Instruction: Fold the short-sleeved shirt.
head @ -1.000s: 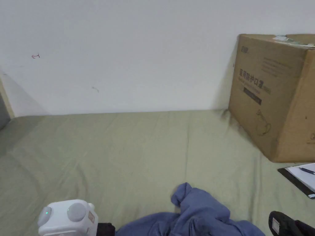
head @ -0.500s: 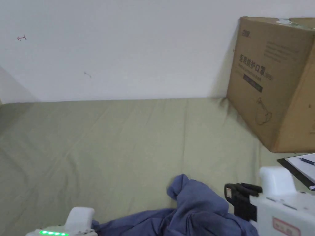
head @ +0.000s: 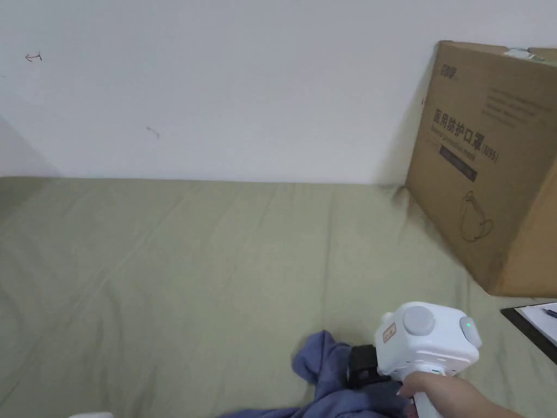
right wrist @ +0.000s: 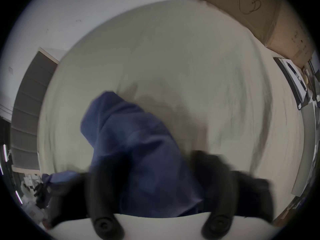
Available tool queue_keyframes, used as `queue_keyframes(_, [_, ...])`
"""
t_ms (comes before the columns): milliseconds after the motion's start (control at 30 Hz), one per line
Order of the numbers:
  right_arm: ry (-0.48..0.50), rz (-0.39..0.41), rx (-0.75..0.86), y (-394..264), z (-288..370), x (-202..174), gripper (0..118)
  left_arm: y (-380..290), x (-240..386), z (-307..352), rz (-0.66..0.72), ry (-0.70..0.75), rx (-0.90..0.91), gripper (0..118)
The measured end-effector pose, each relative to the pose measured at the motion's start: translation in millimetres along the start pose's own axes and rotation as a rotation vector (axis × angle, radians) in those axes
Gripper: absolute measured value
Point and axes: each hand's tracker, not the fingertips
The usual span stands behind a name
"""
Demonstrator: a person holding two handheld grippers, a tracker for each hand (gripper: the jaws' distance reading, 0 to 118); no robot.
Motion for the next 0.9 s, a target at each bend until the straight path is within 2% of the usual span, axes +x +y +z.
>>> queue_keyframes(33, [0.006, 0.021, 0.003, -5, 2, -1, 7, 0, -3, -1, 0.0, -0.006, -0.008, 8])
queue_keyframes(100, [-0.021, 0.098, 0.065, -13, 14, -6, 7, -1, -6, -2, -0.001, -0.01, -0.019, 7])
queue_keyframes(167, [0.034, 0.133, 0.107, -15, 38, 1, 7, 0, -11, 1, 0.012, -0.018, -0.028, 7])
queue_keyframes(233, [0.139, 0.086, 0.16, -22, 73, 10, 7, 3, -13, 11, 0.027, -0.026, -0.021, 7])
queue_keyframes(300, [0.202, 0.044, 0.254, -33, 121, 20, 7, 8, -15, 28, 0.03, -0.035, 0.011, 8])
queue_keyframes(367, [0.27, 0.046, 0.329, -48, 174, 24, 7, 19, -13, 52, 0.009, -0.042, 0.069, 7])
queue_keyframes(433, [0.307, 0.083, 0.393, -61, 220, 25, 7, 34, -10, 79, -0.014, -0.055, 0.14, 7])
queue_keyframes(567, [0.273, 0.192, 0.566, -83, 318, 18, 7, 83, 1, 148, -0.045, -0.107, 0.298, 7])
queue_keyframes(633, [0.255, 0.213, 0.64, -86, 357, 14, 7, 109, 9, 179, -0.044, -0.12, 0.352, 7])
queue_keyframes(800, [0.193, 0.166, 0.799, -63, 443, 17, 7, 181, 23, 243, -0.114, -0.043, 0.511, 7])
queue_keyframes(900, [0.195, 0.122, 0.859, -35, 481, 17, 7, 227, 25, 272, -0.084, -0.019, 0.595, 7])
